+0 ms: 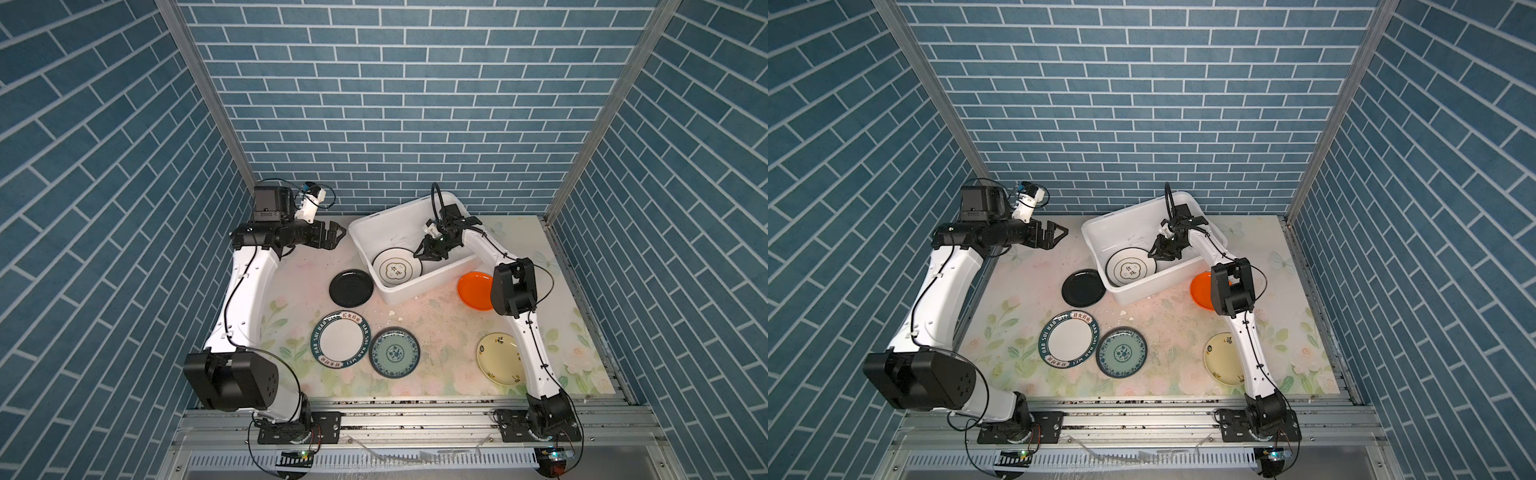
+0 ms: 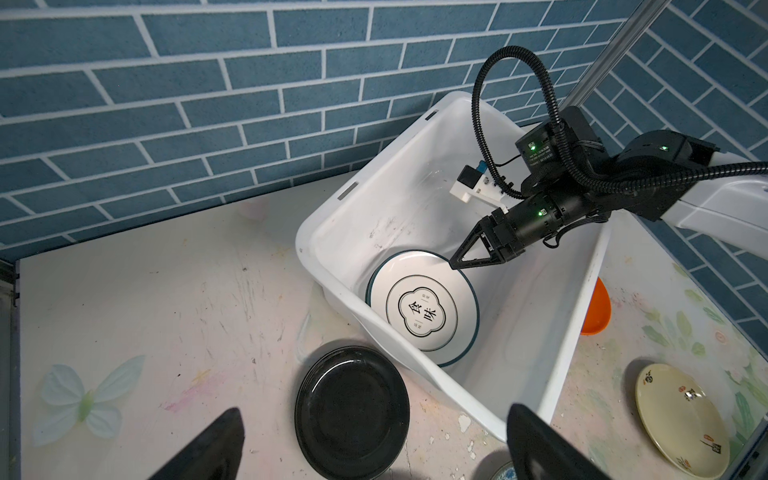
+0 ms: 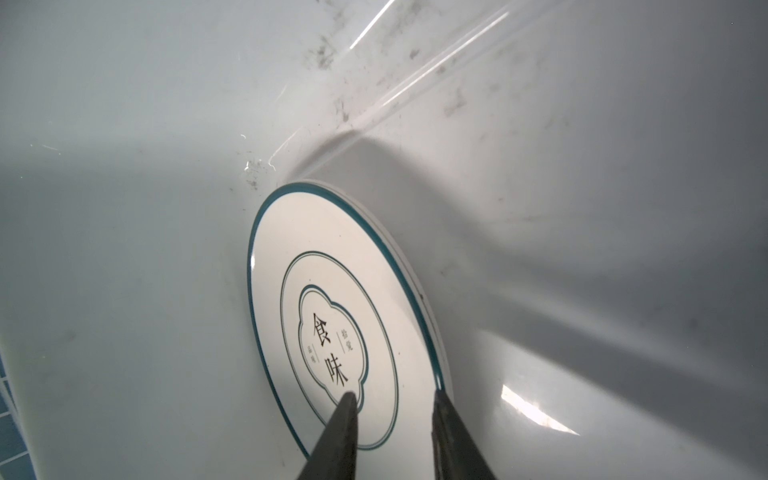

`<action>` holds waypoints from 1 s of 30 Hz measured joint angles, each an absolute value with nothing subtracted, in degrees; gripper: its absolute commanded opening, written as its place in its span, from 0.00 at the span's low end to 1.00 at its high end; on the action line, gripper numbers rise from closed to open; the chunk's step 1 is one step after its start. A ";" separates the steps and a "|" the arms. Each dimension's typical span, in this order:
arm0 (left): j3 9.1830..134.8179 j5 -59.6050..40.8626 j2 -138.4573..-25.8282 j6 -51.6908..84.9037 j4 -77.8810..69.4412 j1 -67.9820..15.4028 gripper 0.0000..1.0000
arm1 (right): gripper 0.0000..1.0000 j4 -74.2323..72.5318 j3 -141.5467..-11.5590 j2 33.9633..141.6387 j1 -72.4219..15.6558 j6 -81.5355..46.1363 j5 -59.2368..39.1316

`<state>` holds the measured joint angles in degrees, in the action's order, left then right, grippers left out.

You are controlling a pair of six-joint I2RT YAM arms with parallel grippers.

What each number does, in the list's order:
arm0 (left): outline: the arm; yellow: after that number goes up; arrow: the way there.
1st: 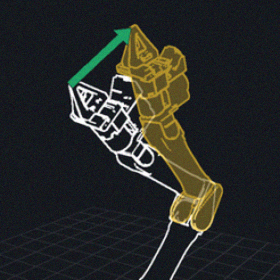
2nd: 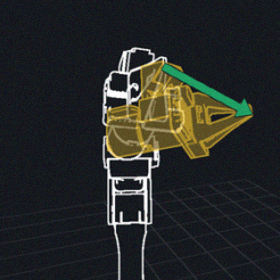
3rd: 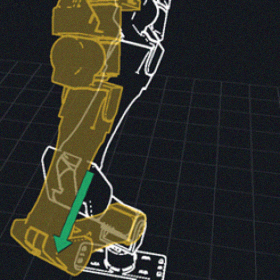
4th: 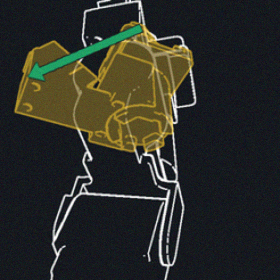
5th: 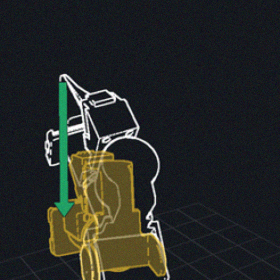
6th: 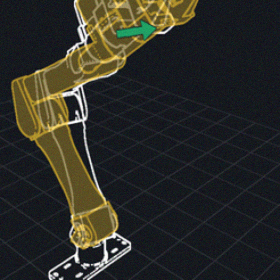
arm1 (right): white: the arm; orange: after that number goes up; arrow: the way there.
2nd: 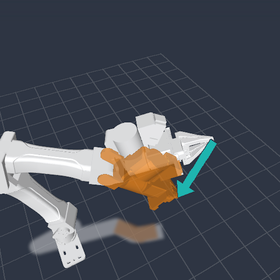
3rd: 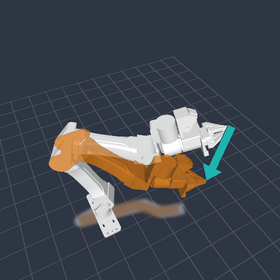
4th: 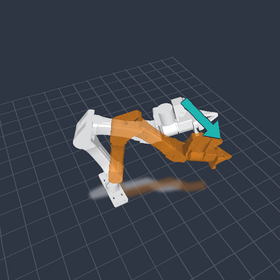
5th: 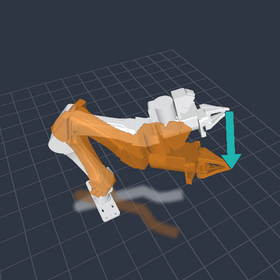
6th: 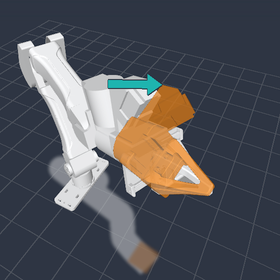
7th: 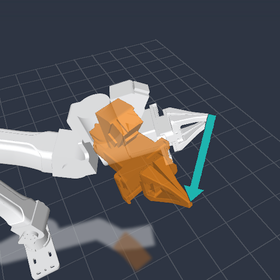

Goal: Place the plates into the plastic bin on the countertop

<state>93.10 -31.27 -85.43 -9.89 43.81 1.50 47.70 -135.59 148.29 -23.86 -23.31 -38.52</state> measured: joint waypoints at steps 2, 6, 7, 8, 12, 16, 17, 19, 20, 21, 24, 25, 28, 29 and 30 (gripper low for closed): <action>92.20 -31.07 -84.82 -10.04 43.86 1.80 1.00 | 0.33 47.88 -135.59 148.29 -23.90 -23.31 -38.09; 90.28 -30.61 -83.85 -11.09 44.62 2.79 1.00 | 0.33 48.05 -135.59 148.22 -23.88 -23.29 -34.92; 90.02 -30.46 -83.79 -11.35 45.21 3.11 0.99 | 0.33 48.03 -135.59 148.18 -23.86 -23.29 -33.87; 89.78 -30.24 -83.72 -11.68 45.84 3.53 1.00 | 0.33 47.99 -135.59 148.03 -23.81 -23.27 -32.95; 89.12 -29.82 -83.59 -13.45 49.50 5.85 1.00 | 0.34 47.48 -135.59 146.21 -23.35 -23.29 -29.82; 89.12 -30.28 -84.79 -15.33 54.30 8.58 1.00 | 0.34 46.24 -135.59 142.34 -22.37 -23.64 -29.08; 89.12 -30.35 -85.36 -15.90 55.42 9.04 1.00 | 0.34 45.82 -135.59 141.34 -22.04 -23.77 -29.10; 89.08 -30.57 -86.89 -17.32 57.82 9.89 1.00 | 0.33 44.97 -135.59 138.91 -21.32 -24.03 -29.15; 89.06 -30.76 -87.46 -18.02 58.85 10.22 1.00 | 0.33 44.62 -135.59 137.91 -21.10 -24.18 -29.17; 88.92 -30.96 -88.07 -19.14 60.20 10.57 1.00 | 0.33 44.18 -135.59 136.77 -20.91 -24.27 -29.21; 88.05 -31.09 -89.52 -22.92 63.94 11.27 1.00 | 0.33 42.78 -134.89 133.84 -20.18 -25.17 -29.39; 87.57 -31.11 -90.15 -24.47 65.23 11.51 0.99 | 0.32 42.15 -134.06 132.66 -20.10 -25.36 -29.52; 86.02 -31.18 -92.27 -28.51 68.60 11.94 0.94 | 0.32 41.19 -131.50 129.49 -20.18 -25.78 -30.06; 85.56 -31.22 -93.21 -29.85 69.78 12.01 0.92 | 0.32 41.01 -130.91 128.75 -20.25 -25.78 -30.28; 85.21 -31.29 -94.28 -31.09 70.94 12.10 0.91 | 0.32 40.93 -130.32 127.96 -20.32 -25.78 -30.52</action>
<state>85.21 -31.29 -94.28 -31.09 70.94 12.10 40.93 -130.32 127.96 -20.32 -25.78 -30.52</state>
